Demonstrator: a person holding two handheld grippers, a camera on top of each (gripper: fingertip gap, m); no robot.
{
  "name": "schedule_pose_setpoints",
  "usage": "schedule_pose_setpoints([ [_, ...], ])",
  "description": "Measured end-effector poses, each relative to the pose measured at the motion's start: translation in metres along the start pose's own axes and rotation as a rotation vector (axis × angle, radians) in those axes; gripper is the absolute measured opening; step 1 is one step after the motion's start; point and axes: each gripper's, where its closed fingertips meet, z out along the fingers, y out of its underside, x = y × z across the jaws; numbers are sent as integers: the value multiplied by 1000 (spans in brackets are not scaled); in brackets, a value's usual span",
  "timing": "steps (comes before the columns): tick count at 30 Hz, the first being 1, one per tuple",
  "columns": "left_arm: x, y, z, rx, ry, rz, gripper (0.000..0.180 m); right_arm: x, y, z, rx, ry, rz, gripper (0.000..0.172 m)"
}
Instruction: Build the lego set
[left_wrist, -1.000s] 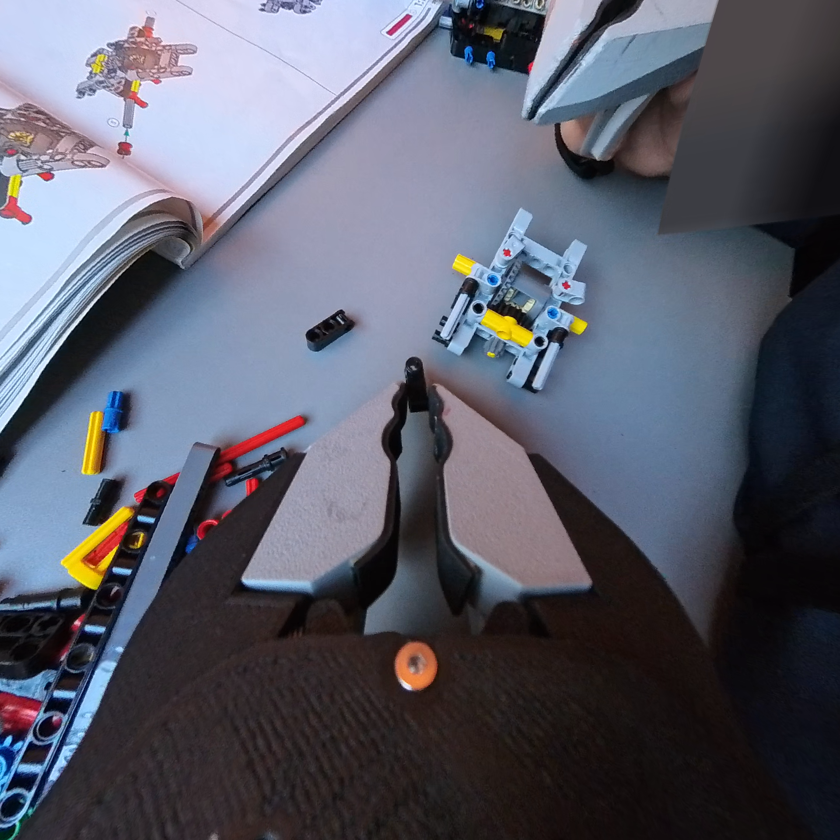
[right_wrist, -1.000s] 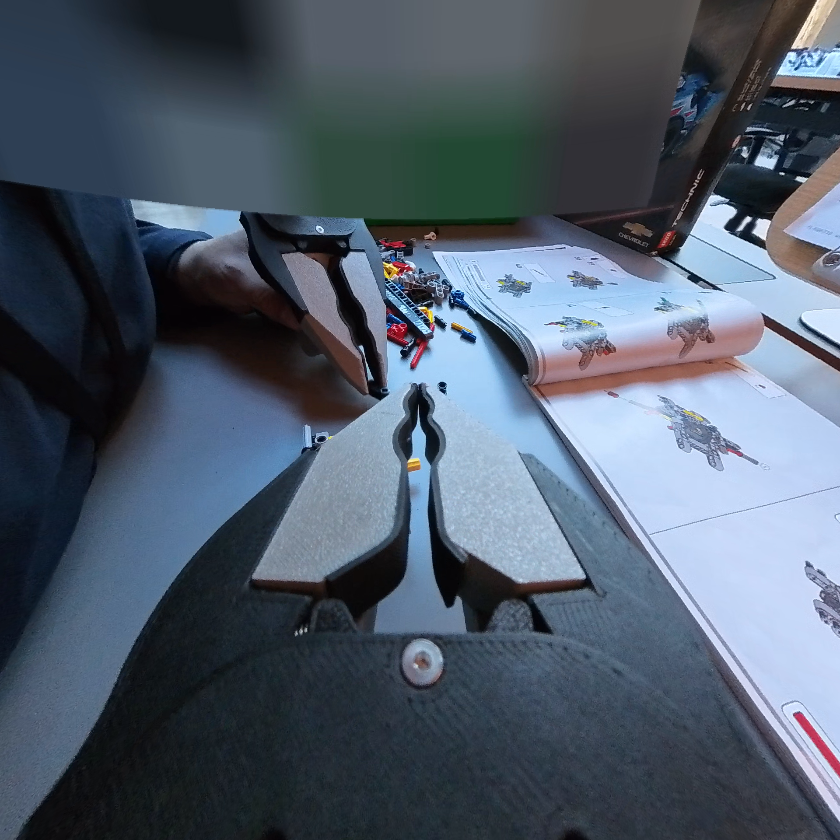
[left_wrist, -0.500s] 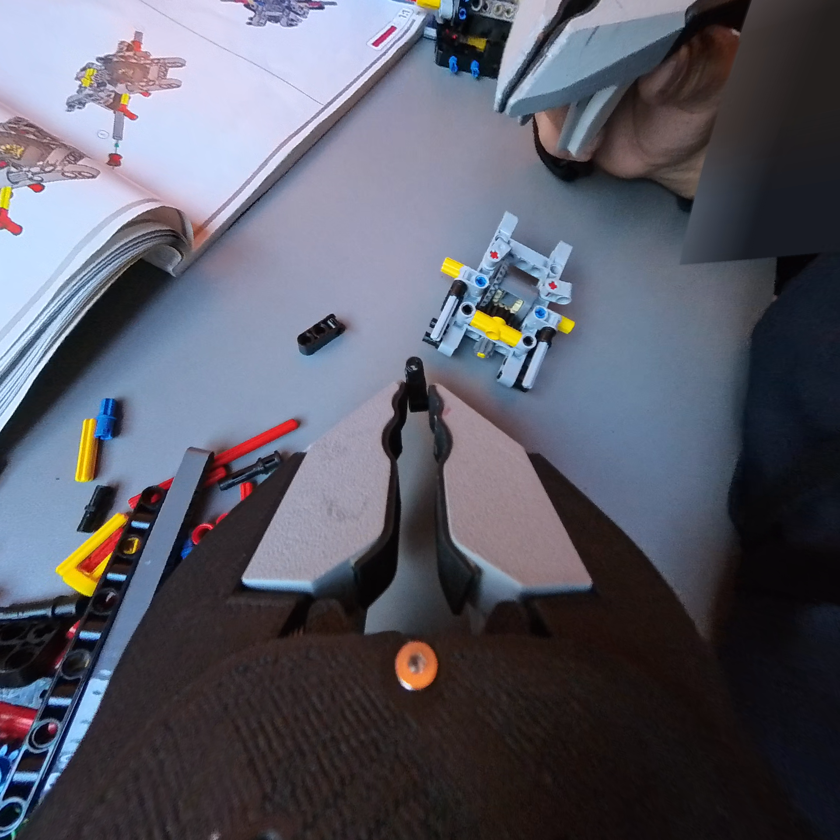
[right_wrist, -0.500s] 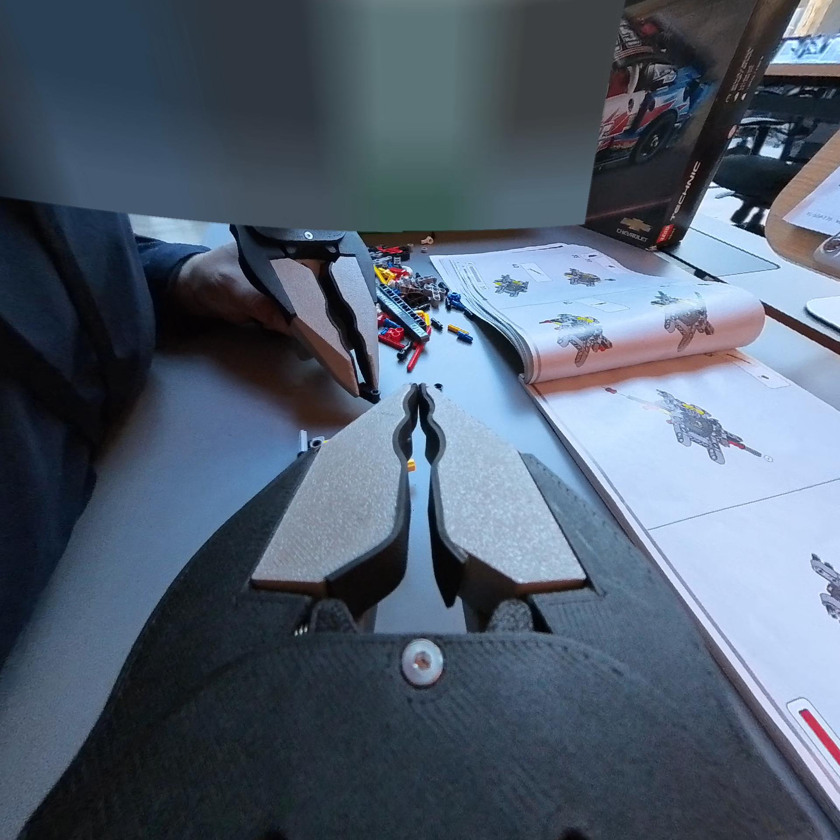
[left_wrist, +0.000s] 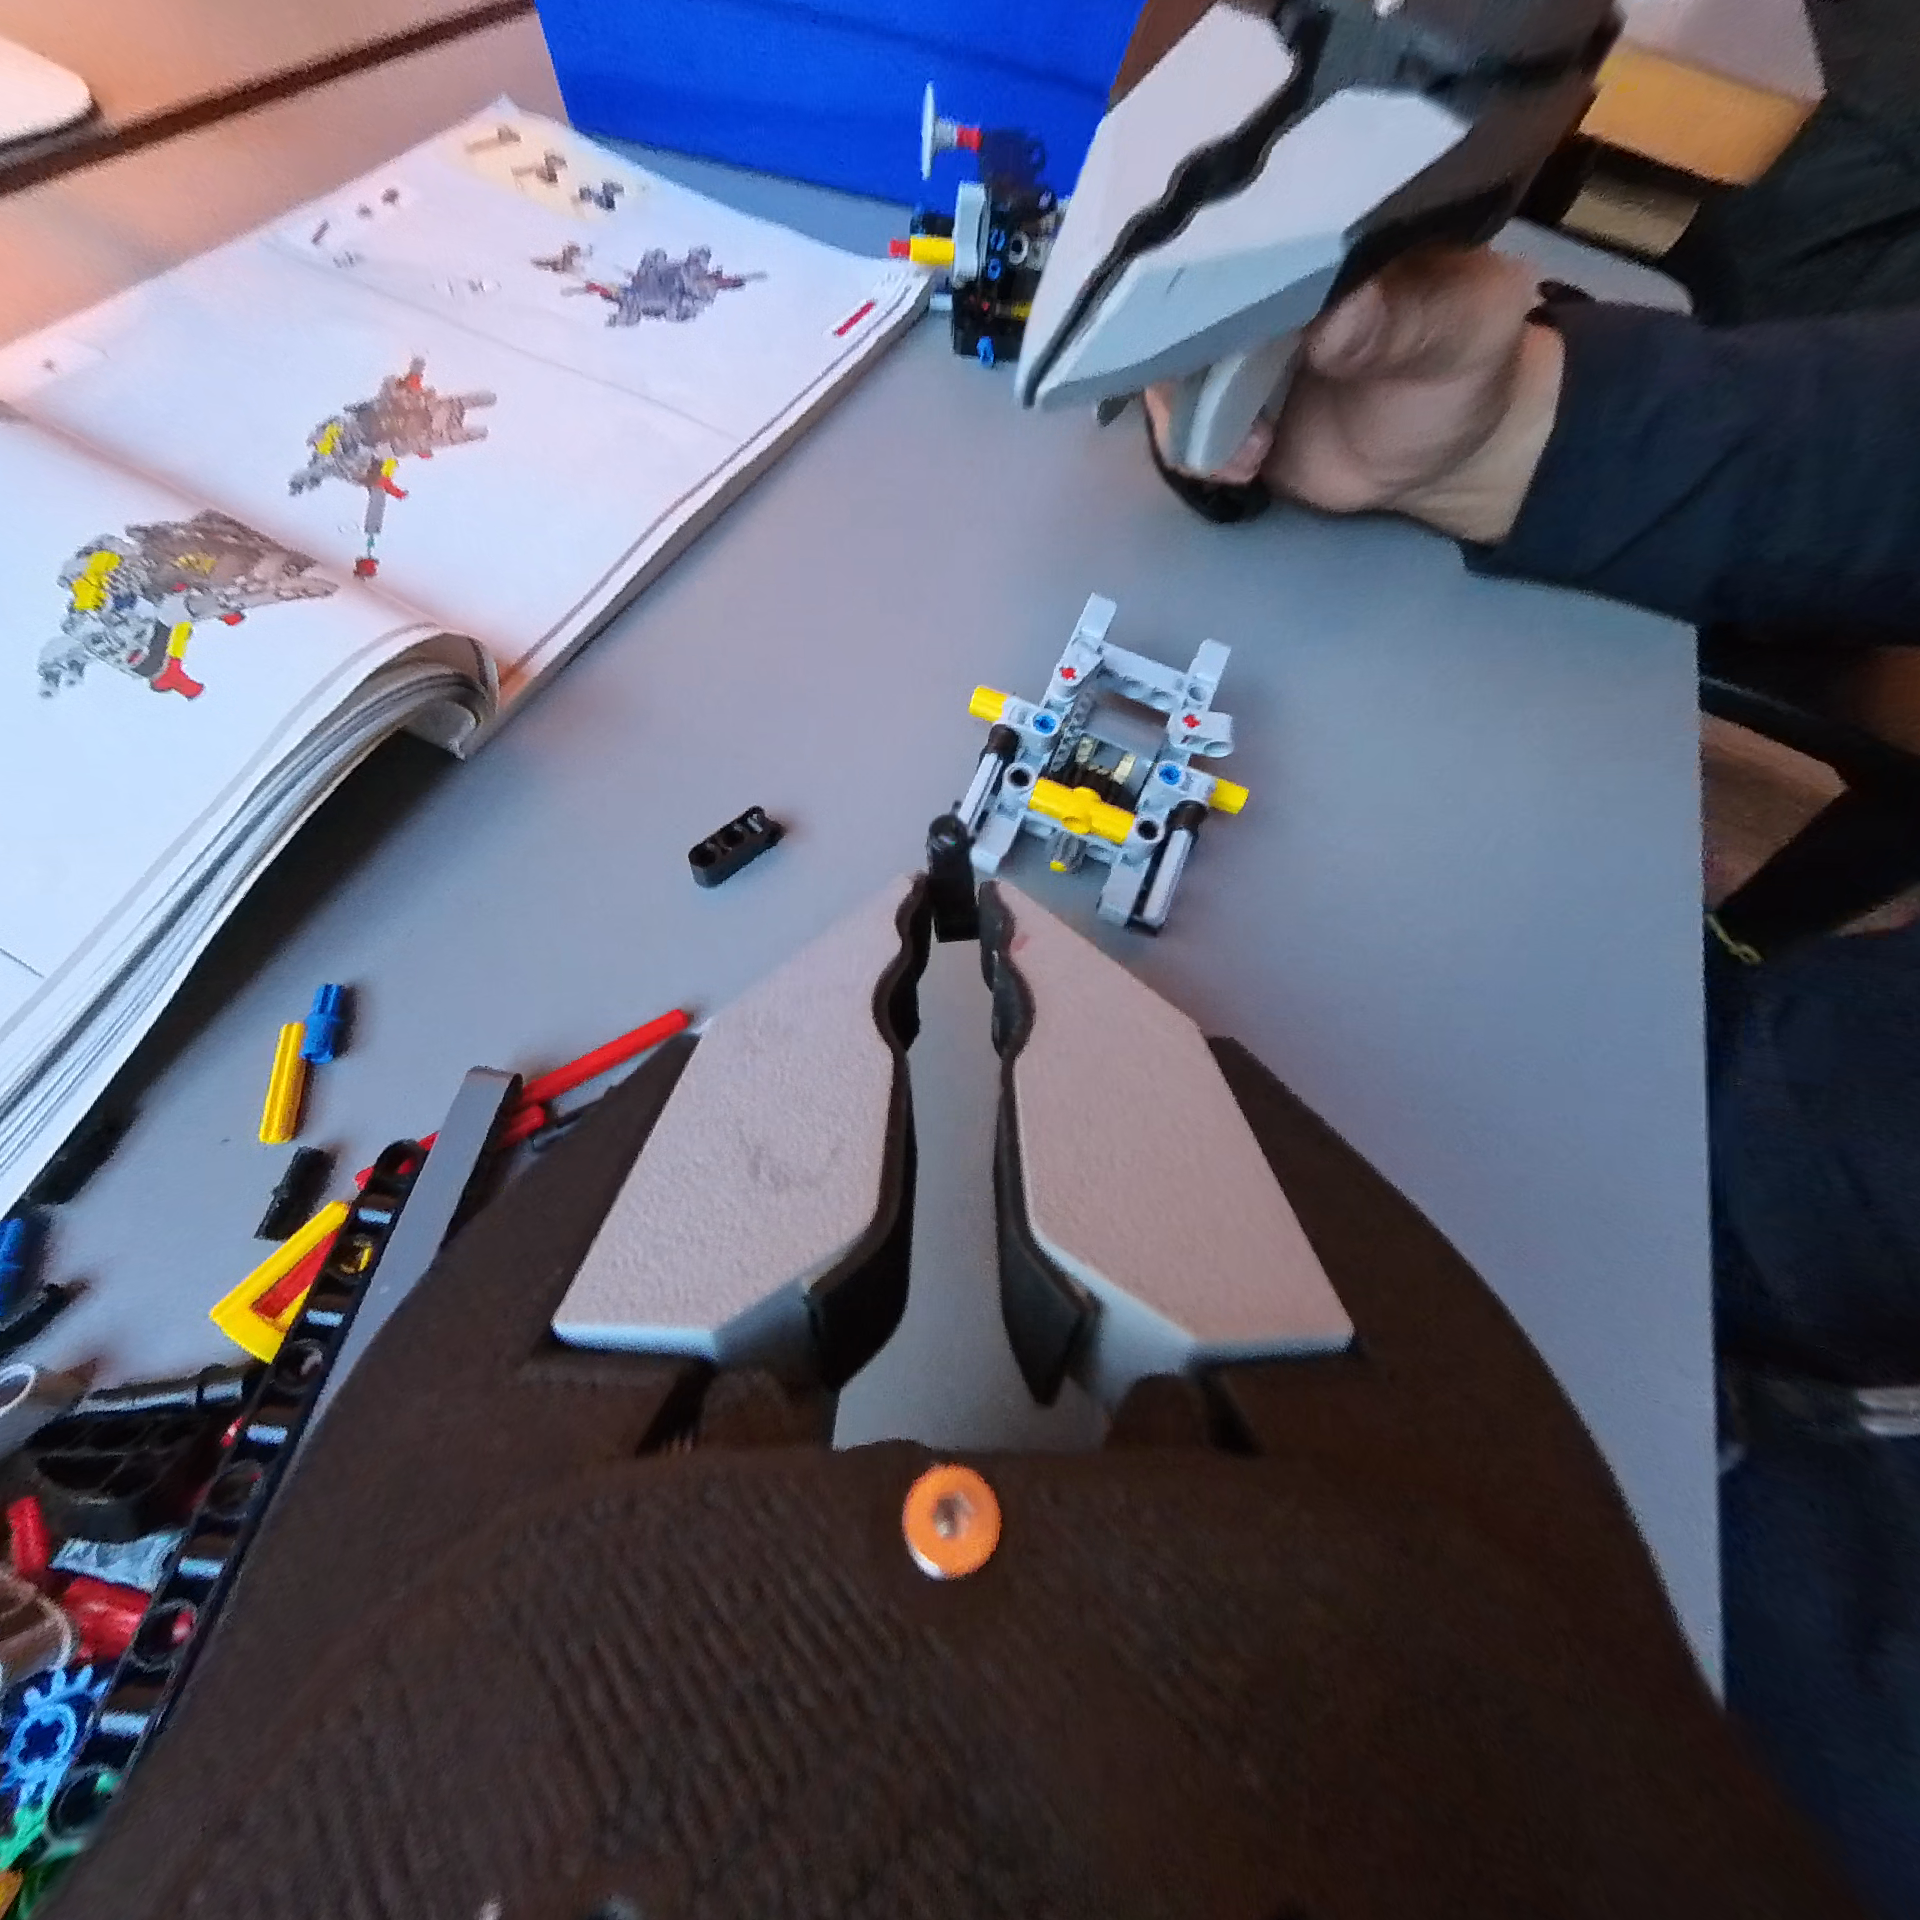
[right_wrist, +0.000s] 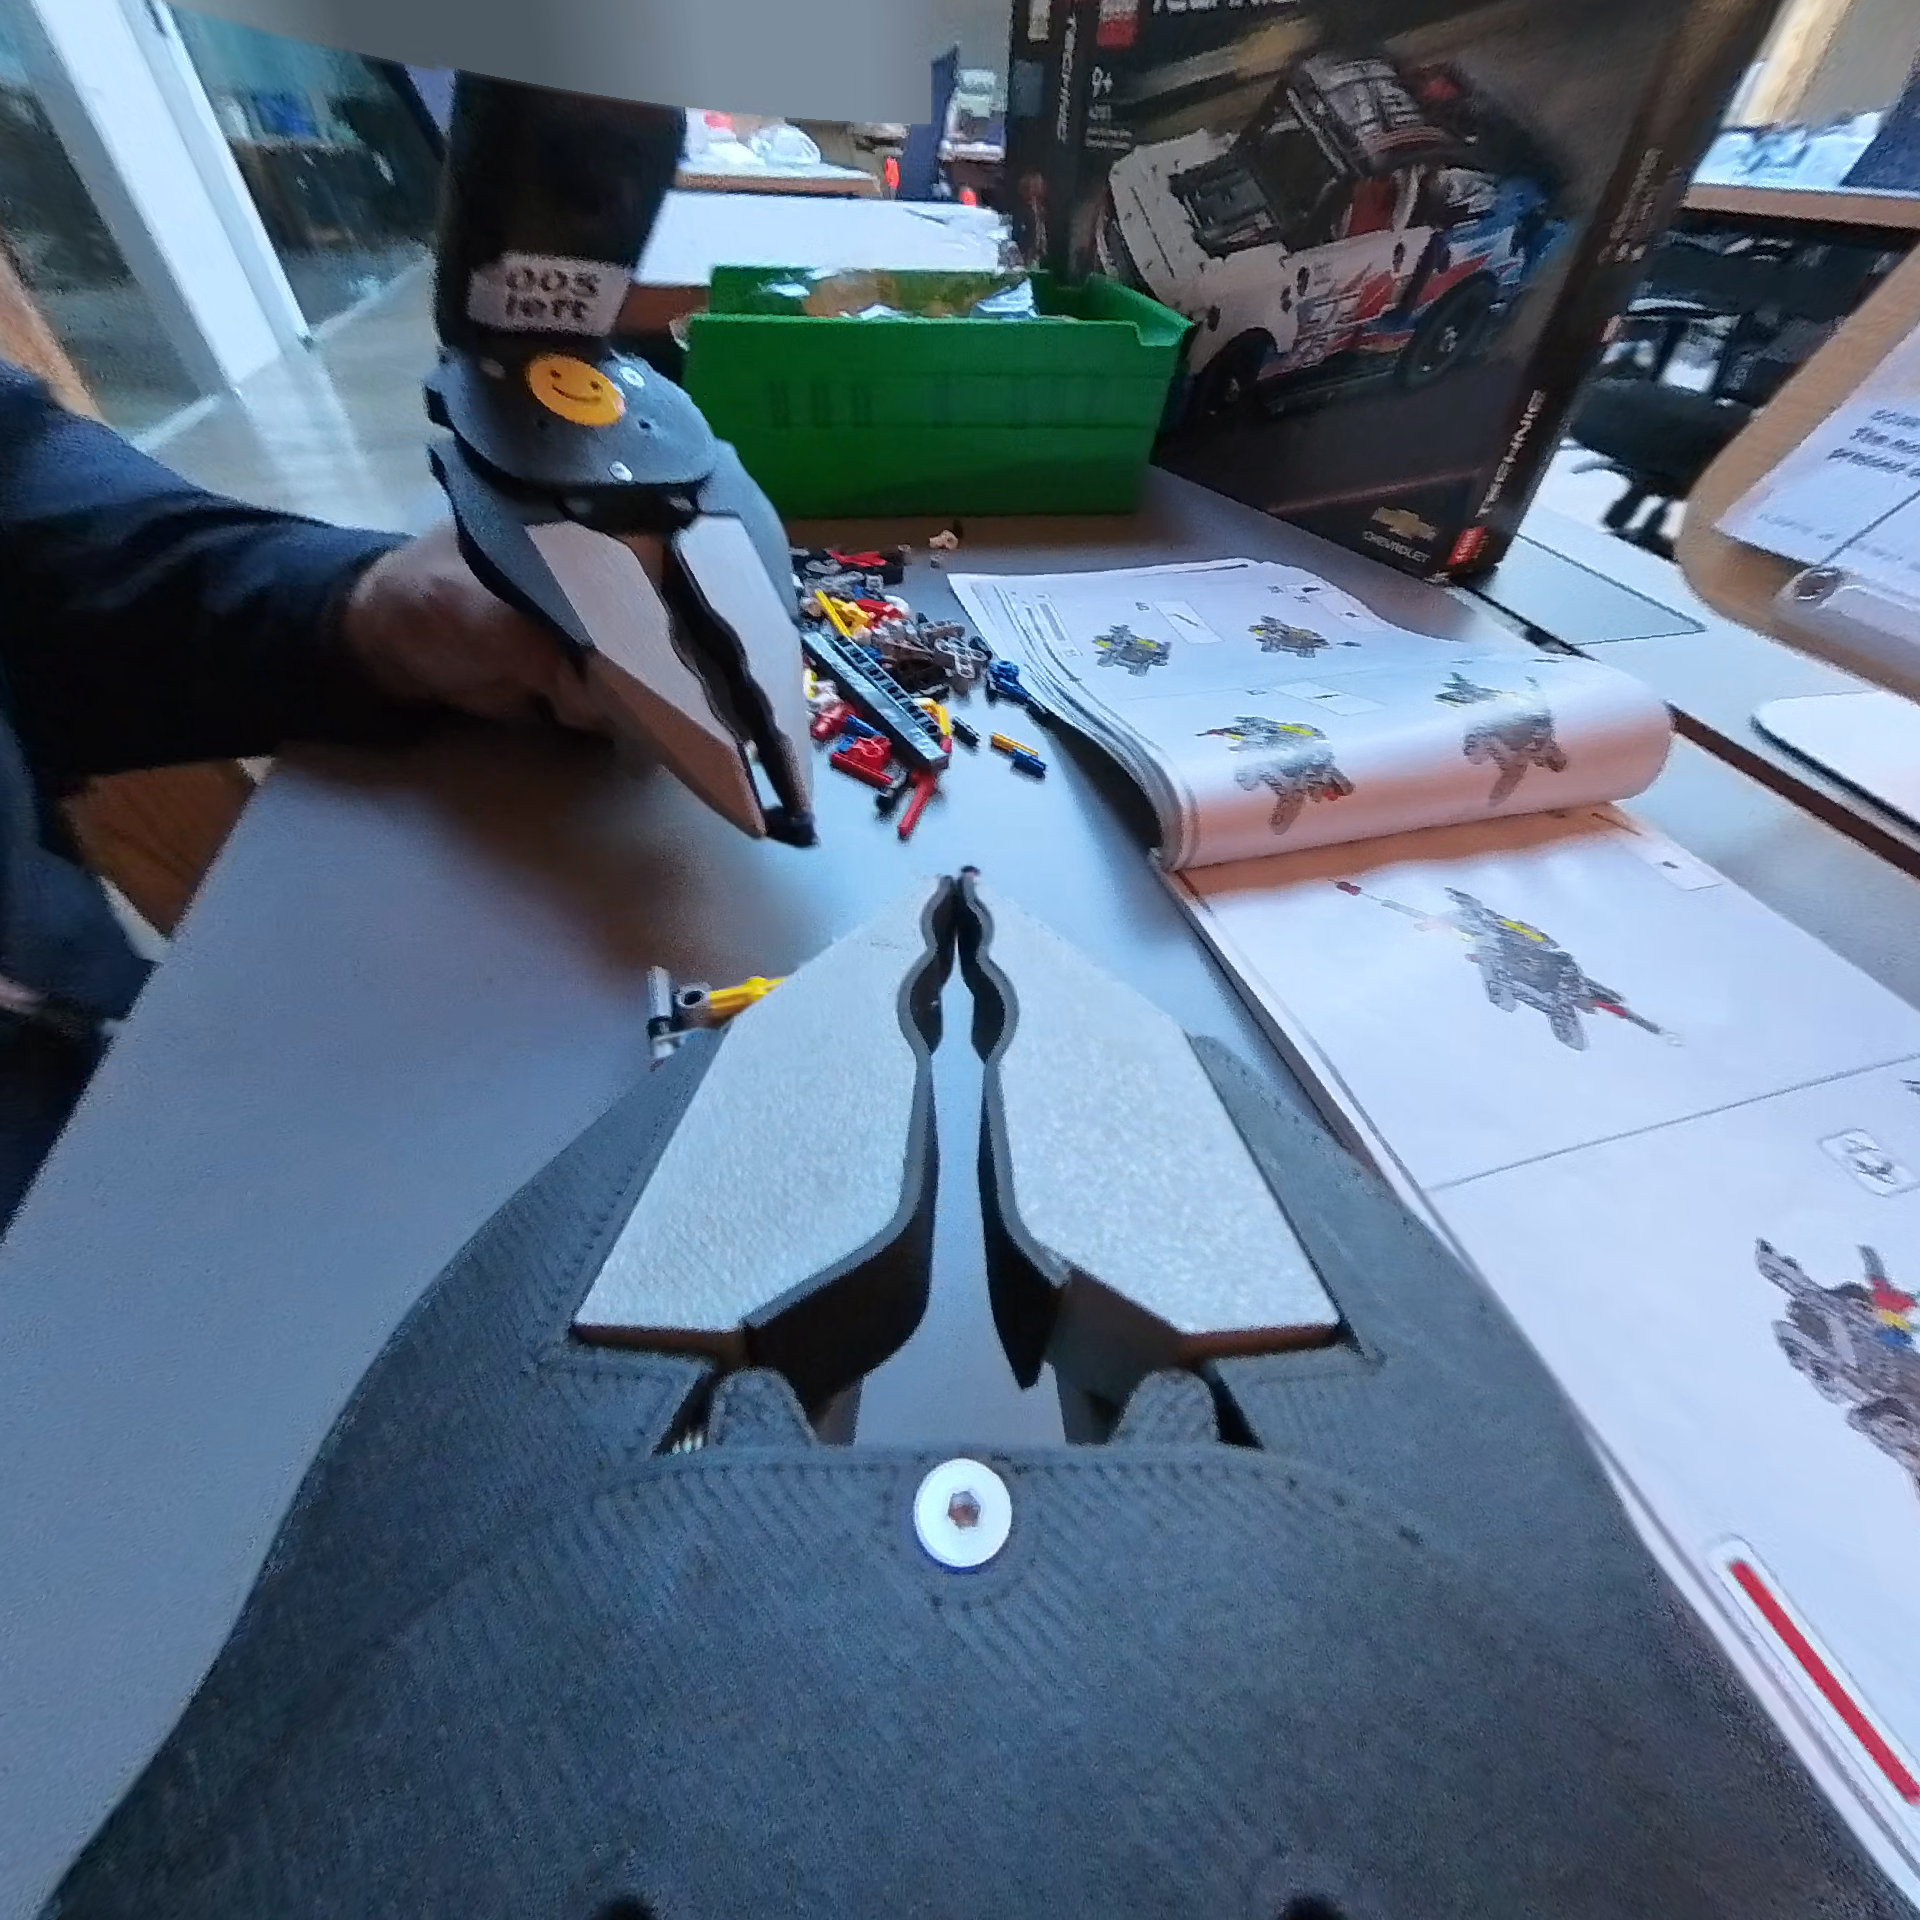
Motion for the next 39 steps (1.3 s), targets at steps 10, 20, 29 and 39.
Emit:
schedule_pose_setpoints([
  [10,30,-28,-9,202,-34,268,6,5,-14,-31,98,242,1,0],
  [20,50,-26,-2,196,-49,430,6,-21,-12,-43,115,271,17,0],
  [29,60,-24,0,194,-3,463,6,-38,-1,-27,29,212,-38,0],
  [39,63,-18,6,153,1,499,6,-45,5,-19,-37,188,-111,0],
])
